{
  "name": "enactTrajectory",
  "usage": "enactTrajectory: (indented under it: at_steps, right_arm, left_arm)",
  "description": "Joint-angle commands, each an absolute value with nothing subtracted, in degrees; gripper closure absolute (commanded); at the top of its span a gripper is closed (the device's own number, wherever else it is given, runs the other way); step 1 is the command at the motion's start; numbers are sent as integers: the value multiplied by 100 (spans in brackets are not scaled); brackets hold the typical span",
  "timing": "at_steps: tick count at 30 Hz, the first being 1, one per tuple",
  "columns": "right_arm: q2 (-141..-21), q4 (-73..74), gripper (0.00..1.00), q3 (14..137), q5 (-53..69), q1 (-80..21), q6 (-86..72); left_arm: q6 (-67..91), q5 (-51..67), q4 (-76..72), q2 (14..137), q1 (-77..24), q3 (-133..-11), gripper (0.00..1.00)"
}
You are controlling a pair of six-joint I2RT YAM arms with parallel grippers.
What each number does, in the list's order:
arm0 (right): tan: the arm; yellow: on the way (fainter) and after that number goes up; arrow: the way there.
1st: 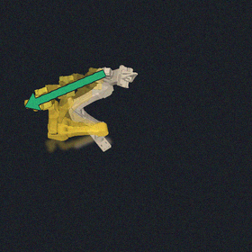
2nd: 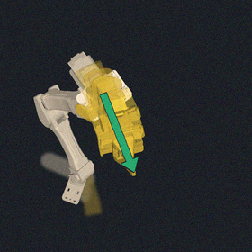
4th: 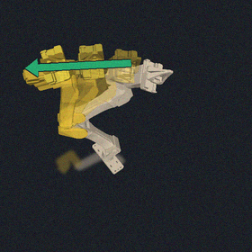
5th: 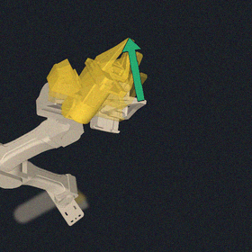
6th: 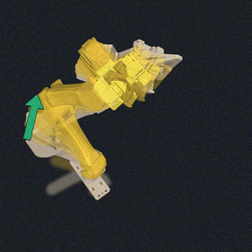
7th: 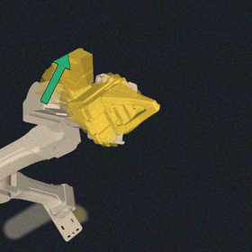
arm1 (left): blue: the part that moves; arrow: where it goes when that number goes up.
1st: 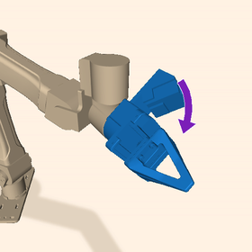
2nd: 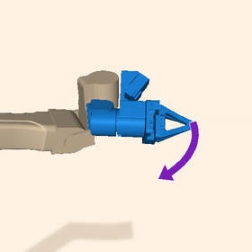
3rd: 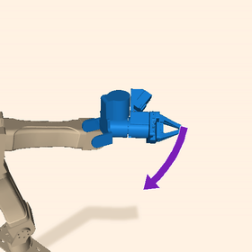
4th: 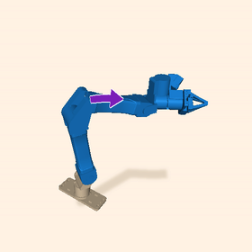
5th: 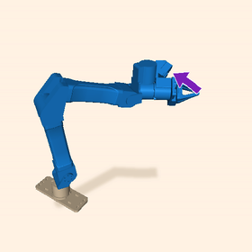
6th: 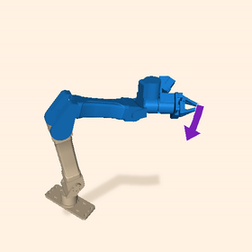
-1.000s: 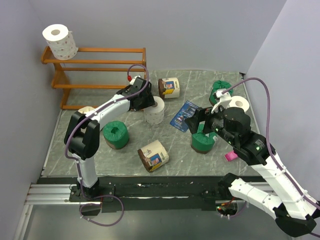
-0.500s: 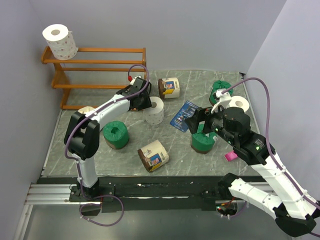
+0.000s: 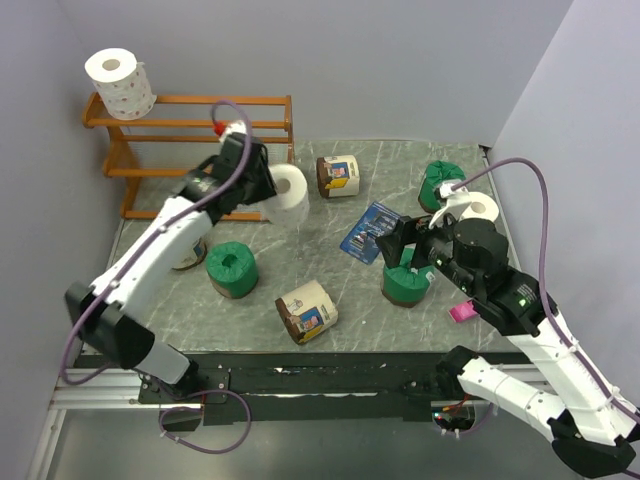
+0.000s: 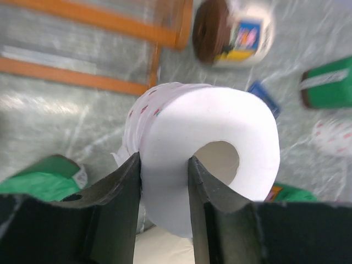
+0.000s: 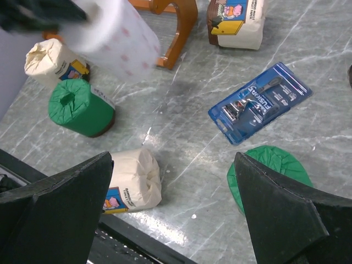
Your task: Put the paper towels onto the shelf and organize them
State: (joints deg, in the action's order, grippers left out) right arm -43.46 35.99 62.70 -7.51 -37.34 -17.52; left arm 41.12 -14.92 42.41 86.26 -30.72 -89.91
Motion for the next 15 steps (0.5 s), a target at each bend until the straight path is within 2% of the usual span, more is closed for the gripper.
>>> enactTrajectory:
  at_steps: [1, 5, 10, 15]
  right_arm:
    - [-4140, 3560, 2, 6434, -782, -3718, -1784]
    - [-4157, 3568, 2, 6416, -721, -3718, -1828]
    - [-4289, 3665, 2, 6530, -694, -3718, -1846]
    - [-4333, 3858, 2, 6636, -694, -3718, -1846]
  left_arm:
    - [3771, -2276, 4614, 8043, -2769, -10027, 65]
    - [3516, -2391, 4702, 7972, -2051, -10721, 64]
    - [3349, -1742, 4667, 8358, -986, -11635, 64]
    - [3208, -1600, 4667, 9016, -625, -12680, 64]
